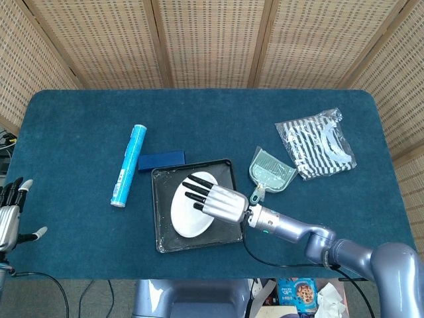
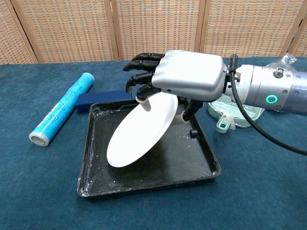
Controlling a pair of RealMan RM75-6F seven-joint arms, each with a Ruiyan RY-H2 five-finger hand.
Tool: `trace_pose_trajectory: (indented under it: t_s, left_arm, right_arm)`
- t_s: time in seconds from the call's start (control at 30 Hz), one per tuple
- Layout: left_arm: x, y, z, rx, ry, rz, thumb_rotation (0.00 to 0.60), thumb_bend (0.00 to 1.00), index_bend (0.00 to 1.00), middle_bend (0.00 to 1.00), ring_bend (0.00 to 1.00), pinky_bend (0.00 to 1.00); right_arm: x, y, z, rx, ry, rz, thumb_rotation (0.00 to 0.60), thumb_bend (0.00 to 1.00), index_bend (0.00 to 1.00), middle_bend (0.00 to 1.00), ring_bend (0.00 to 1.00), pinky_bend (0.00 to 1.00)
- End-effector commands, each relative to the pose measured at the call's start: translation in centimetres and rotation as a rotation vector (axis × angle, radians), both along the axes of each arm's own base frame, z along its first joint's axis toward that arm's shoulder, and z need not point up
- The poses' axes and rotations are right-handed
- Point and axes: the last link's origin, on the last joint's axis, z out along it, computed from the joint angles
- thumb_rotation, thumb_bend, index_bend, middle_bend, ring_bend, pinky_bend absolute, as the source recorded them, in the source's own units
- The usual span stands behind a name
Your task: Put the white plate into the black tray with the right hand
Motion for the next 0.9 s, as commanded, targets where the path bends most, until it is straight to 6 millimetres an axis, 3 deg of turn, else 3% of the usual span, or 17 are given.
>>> trace_pose_trajectory:
  t_s: [0.03, 0.27, 0.37, 0.43, 0.5, 0.57, 0.67, 0.77, 0.9]
  left_arm:
    - [0.1, 0.0, -0.1, -0.001, 0.002, -0.002, 0.6, 0.0, 0.0, 0.0, 0.0, 0.0]
    - [0.3, -0.1, -0.2, -0.001, 0.022, -0.012, 0.6, 0.0, 0.0, 0.0, 0.0, 0.0]
    - [0.6, -0.4, 0.0, 0.012, 0.014, -0.028, 0.6, 0.0, 0.0, 0.0, 0.0, 0.0]
    - [0.8, -0.9, 0.1, 0.013, 0.008, -0.042, 0.6, 0.0, 0.0, 0.0, 0.0, 0.0]
    - [0.9, -1.2, 0.2, 0.006, 0.004, -0.049, 0.6, 0.0, 0.0, 0.0, 0.0, 0.0]
    - [1.2, -1.6, 0.3, -0.001, -0.002, -0.068, 0.6, 0.0, 0.0, 0.0, 0.0, 0.0]
    - [1.4, -2.0, 0.6, 0.004, -0.011, -0.091, 0.6, 0.0, 0.0, 0.0, 0.0, 0.0]
    - [1.6, -2.4, 0.9, 0.018, -0.019, -0.111, 0.6, 0.0, 0.0, 0.0, 0.0, 0.0]
    - [2.0, -3.2, 0.9, 0.024, -0.012, -0.147, 0.6, 0.0, 0.0, 0.0, 0.0, 0.0]
  right_arm:
    - [-0.7, -1.0, -0.3, -0.096, 0.11, -0.023, 0.6, 0.0, 0.0, 0.02, 0.0, 0.0]
    - [-2.8, -0.3, 4.1, -0.216, 0.094, -0.033, 0.6, 0.0, 0.0, 0.0, 0.0, 0.0]
    - [-4.9, 0.3, 7.3, -0.27, 0.042, -0.114, 0.6, 0.0, 0.0, 0.0, 0.0, 0.0]
    - [-7.9, 1.2, 10.4, -0.309, -0.03, -0.242, 0.6, 0.0, 0.0, 0.0, 0.0, 0.0]
    - [-9.8, 1.8, 11.9, -0.33, -0.062, -0.321, 0.6, 0.0, 0.0, 0.0, 0.0, 0.0]
    - [-12.6, 3.0, 14.3, -0.38, -0.104, -0.426, 0.6, 0.0, 0.0, 0.0, 0.0, 0.0]
    - [-15.2, 5.2, 16.2, -0.421, -0.183, -0.537, 0.6, 0.0, 0.0, 0.0, 0.0, 0.0]
    - [-17.7, 7.8, 17.2, -0.473, -0.254, -0.666, 0.6, 0.0, 0.0, 0.0, 0.0, 0.0]
    - [-19.6, 11.5, 17.3, -0.548, -0.368, -0.822, 0.6, 0.0, 0.0, 0.0, 0.0, 0.0]
